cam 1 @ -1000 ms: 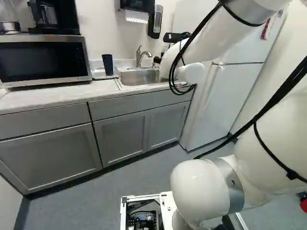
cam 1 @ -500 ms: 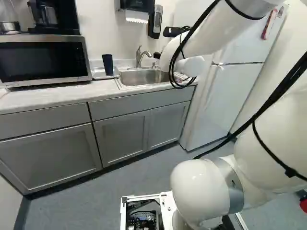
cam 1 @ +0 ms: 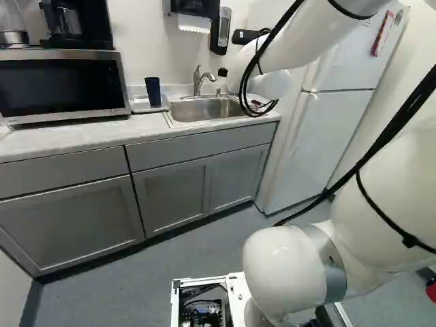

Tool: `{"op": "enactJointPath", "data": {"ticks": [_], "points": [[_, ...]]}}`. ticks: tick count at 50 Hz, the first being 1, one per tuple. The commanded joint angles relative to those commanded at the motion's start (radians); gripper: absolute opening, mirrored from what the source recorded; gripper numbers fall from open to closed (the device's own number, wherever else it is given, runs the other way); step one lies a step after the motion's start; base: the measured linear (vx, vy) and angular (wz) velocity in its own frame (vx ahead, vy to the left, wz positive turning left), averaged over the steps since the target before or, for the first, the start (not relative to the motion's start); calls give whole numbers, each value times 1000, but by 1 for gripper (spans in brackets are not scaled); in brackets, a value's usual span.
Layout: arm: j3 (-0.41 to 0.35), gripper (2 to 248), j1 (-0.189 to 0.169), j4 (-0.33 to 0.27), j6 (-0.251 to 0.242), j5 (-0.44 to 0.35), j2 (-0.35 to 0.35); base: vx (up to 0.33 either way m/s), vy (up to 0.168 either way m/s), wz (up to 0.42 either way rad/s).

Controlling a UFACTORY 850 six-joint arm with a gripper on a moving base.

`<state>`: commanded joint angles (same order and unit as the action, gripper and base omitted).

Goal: Rinse the cup and place it in the tray

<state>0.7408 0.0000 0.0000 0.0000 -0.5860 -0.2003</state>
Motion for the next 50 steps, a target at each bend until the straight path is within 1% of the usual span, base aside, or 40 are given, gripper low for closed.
{"op": "enactJointPath", "data": {"ticks": [50], "points": [[129,247,0,0,0,97,28,0,0,0]]}}
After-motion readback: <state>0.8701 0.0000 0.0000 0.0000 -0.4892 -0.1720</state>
